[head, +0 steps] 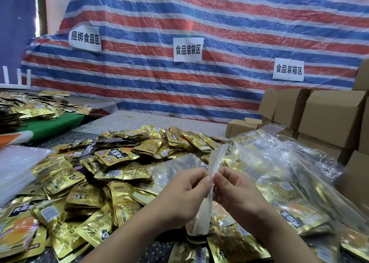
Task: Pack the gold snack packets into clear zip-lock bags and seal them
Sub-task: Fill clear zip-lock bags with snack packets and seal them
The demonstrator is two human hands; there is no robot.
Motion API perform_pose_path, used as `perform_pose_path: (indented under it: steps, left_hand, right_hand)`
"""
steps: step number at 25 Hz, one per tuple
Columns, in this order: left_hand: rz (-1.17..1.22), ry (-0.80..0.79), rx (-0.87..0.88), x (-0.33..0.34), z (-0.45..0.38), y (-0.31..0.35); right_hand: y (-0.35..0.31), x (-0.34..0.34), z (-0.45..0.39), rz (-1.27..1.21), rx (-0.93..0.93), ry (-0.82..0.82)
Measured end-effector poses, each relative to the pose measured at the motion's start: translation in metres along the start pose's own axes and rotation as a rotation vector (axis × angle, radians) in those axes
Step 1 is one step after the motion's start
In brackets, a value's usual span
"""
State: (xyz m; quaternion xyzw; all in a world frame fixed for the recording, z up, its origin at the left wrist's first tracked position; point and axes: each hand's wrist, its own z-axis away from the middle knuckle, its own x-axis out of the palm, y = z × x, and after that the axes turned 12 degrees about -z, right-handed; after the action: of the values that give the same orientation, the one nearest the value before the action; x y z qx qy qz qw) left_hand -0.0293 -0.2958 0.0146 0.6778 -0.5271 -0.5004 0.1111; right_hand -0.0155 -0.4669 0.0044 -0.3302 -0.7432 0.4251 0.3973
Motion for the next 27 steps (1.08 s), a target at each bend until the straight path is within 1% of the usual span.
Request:
perform_pose_path:
  steps: [2, 7, 10, 12, 13, 15, 16, 18, 20, 22, 27]
  left_hand:
    - [0.025, 0.015, -0.020, 0.000, -0.001, 0.000]
    - [-0.100, 0.140, 0.024, 0.002, -0.002, 0.000]
    - [-0.069, 0.226, -0.043, -0.004, -0.004, -0.001]
    - [-0.034, 0.333, -0.088, -0.011, -0.006, -0.005]
    - [-0.045, 0.397, -0.092, -0.014, -0.006, -0.007]
    - [-0.125, 0.517, -0.061, -0.016, -0.006, -0.009]
    - [-0.183, 0.563, -0.034, -0.017, -0.005, -0.010]
    - [-0.292, 0.624, 0.010, -0.017, -0.004, -0.011]
    - [-0.335, 0.647, 0.023, -0.018, -0.005, -0.014]
    - [-0.327, 0.649, 0.010, -0.019, -0.007, -0.016]
    - [-0.300, 0.599, -0.010, -0.018, -0.007, -0.016]
  right_hand:
    - [-0.001, 0.001, -0.001, 0.029, -0.013, 0.010]
    - [-0.004, 0.002, 0.000, 0.173, -0.035, 0.066]
    - [-0.007, 0.000, 0.001, 0.175, -0.038, 0.098]
    - [-0.011, -0.003, 0.001, 0.246, -0.042, 0.197]
    - [-0.013, -0.004, 0.000, 0.325, -0.058, 0.277]
    - [-0.014, -0.008, 0.000, 0.542, -0.129, 0.457]
    - [-0.015, -0.010, 0.000, 0.635, -0.171, 0.522]
    - [-0.016, -0.011, 0.001, 0.711, -0.240, 0.600]
    - [-0.017, -0.011, 0.002, 0.729, -0.271, 0.645]
    - [-0.019, -0.011, 0.004, 0.751, -0.273, 0.654]
    - [-0.018, -0.005, 0.005, 0.770, -0.240, 0.570]
